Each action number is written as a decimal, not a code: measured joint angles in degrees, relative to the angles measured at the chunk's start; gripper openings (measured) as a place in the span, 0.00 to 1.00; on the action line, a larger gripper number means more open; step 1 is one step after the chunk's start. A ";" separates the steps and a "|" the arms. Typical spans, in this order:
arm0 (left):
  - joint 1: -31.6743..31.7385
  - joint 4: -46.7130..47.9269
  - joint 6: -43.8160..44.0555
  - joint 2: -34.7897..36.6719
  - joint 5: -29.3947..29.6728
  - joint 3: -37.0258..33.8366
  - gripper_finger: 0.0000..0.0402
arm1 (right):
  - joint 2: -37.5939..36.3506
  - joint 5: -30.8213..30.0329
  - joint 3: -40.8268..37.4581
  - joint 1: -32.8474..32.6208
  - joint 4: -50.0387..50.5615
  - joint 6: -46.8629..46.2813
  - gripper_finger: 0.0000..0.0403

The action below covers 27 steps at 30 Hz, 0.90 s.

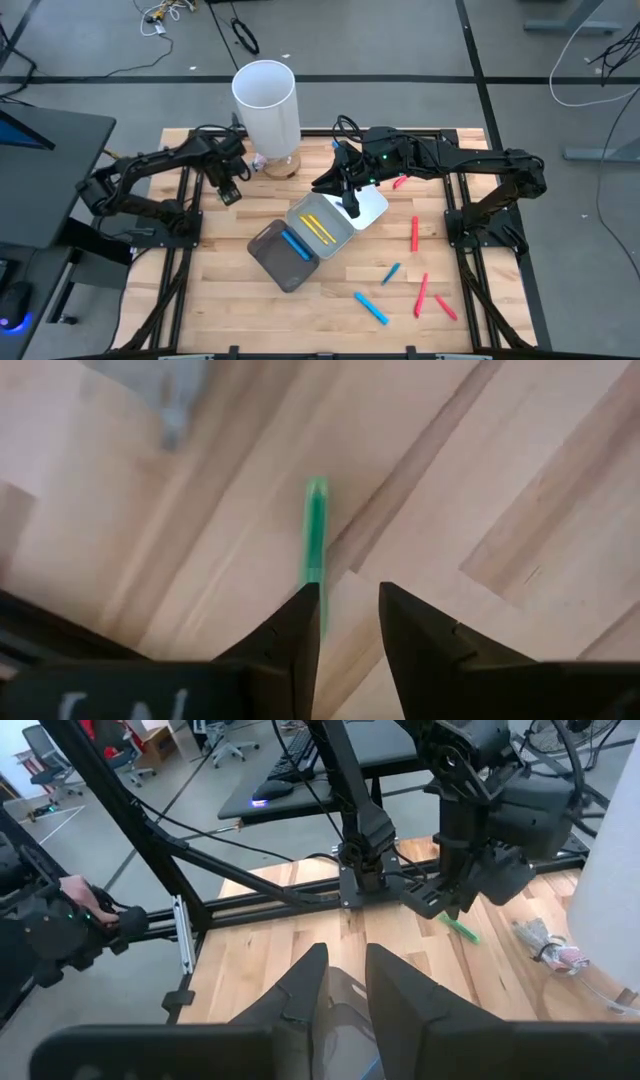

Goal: Pick & Place Markers
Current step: Put the green pen into the white bin

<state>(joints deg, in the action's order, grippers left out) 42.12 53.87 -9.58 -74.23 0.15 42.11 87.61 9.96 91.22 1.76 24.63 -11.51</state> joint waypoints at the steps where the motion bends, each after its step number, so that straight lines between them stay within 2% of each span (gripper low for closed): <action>1: -0.01 0.03 0.04 -0.87 0.11 0.00 0.28 | 0.00 0.00 0.00 0.00 0.00 0.00 0.18; 8: 0.05 -0.22 0.06 -5.72 3.05 0.00 0.28 | 0.00 0.00 0.00 0.00 0.00 0.00 0.18; 16: 0.07 -0.73 -1.50 -8.09 3.09 0.16 0.28 | 0.00 -0.01 0.00 0.00 0.02 0.29 0.18; 23: 0.05 -5.89 -1.28 -8.65 1.41 0.37 0.28 | 0.00 -0.02 0.00 0.00 0.02 1.29 0.18; 27: 0.07 -5.74 -1.32 -10.38 -0.19 0.37 0.28 | 0.00 -0.02 0.00 0.00 0.01 1.31 0.18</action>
<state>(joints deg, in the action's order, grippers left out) 42.19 48.13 -10.90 -84.61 -0.04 42.48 87.61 9.93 91.22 1.76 24.64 -10.20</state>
